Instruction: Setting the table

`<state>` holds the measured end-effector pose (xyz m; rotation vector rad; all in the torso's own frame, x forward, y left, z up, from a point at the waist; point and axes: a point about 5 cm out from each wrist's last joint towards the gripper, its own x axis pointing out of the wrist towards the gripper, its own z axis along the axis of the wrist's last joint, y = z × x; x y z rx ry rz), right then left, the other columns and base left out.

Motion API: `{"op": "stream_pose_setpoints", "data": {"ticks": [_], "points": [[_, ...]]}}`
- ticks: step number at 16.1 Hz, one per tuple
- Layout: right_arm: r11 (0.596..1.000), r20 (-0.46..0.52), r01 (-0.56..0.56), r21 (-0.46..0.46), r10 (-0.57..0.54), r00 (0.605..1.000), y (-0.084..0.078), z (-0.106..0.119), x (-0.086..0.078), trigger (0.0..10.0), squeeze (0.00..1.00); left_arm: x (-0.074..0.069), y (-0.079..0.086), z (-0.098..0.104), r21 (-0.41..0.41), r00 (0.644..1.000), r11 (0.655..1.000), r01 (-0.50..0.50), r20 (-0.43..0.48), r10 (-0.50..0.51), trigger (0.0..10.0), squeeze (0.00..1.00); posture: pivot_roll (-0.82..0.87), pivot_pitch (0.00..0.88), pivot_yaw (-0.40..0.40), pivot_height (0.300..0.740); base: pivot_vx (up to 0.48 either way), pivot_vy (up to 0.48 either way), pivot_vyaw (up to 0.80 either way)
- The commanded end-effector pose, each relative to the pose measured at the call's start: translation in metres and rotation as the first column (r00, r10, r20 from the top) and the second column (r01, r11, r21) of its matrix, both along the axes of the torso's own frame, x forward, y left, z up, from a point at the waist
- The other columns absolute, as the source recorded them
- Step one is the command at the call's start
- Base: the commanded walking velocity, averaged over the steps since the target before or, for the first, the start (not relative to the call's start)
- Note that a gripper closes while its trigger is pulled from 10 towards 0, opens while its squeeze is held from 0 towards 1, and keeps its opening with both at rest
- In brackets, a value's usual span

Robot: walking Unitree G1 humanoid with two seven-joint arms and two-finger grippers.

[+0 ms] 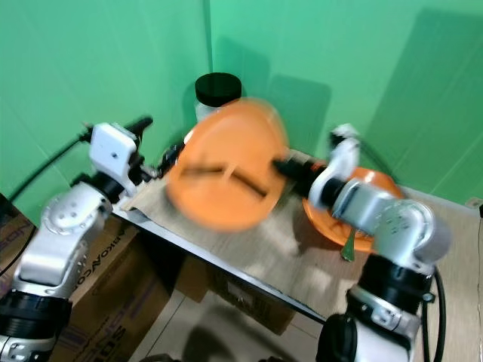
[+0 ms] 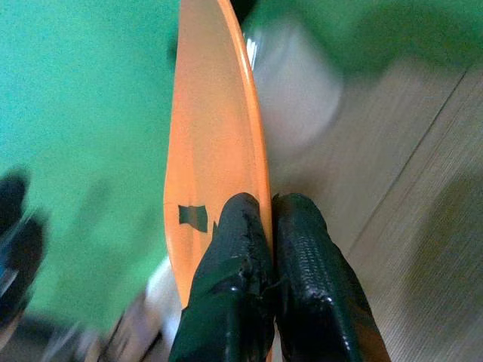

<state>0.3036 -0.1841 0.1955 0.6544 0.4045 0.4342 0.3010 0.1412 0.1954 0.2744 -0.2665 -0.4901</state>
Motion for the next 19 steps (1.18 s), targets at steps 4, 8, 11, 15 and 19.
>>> {"op": "stream_pose_setpoints", "data": {"ticks": [4,8,11,15,19], "points": [[0.986,0.44,0.167,-0.018,-0.142,0.886,-0.021,0.067,-0.016,0.0,0.0,-0.019,-0.008,0.013,-0.005,0.999,0.999,0.035,0.011,-0.035,10.0,0.0,-0.01,0.0,0.039,0.74,0.0,0.0,0.0],[0.989,0.535,0.146,0.038,-0.144,0.832,0.0,0.069,-0.048,0.0,0.0,-0.036,0.002,-0.005,-0.037,0.984,0.987,-0.159,-0.086,0.156,10.0,0.0,-0.01,0.0,0.045,0.74,0.0,0.0,0.0],[0.97,0.543,0.243,-0.023,-0.192,0.817,0.012,0.057,-0.056,10.0,0.0,-0.044,0.004,-0.005,-0.073,0.962,0.962,-0.262,-0.099,0.254,10.0,0.0,0.0,0.0,0.04,0.74,0.0,0.0,0.0],[0.969,0.556,0.248,0.008,-0.21,0.804,0.033,0.052,-0.059,10.0,0.0,-0.047,0.006,-0.007,-0.048,0.946,0.949,-0.311,-0.109,0.304,10.0,0.0,0.01,0.0,0.052,0.74,-0.158,0.0,0.0],[0.957,0.565,0.288,-0.026,-0.223,0.794,0.04,0.043,-0.058,10.0,0.0,-0.046,0.008,-0.006,-0.021,0.939,0.943,-0.332,-0.106,0.328,10.0,0.0,0.03,0.0,0.048,0.74,-0.192,0.0,0.0]]}}
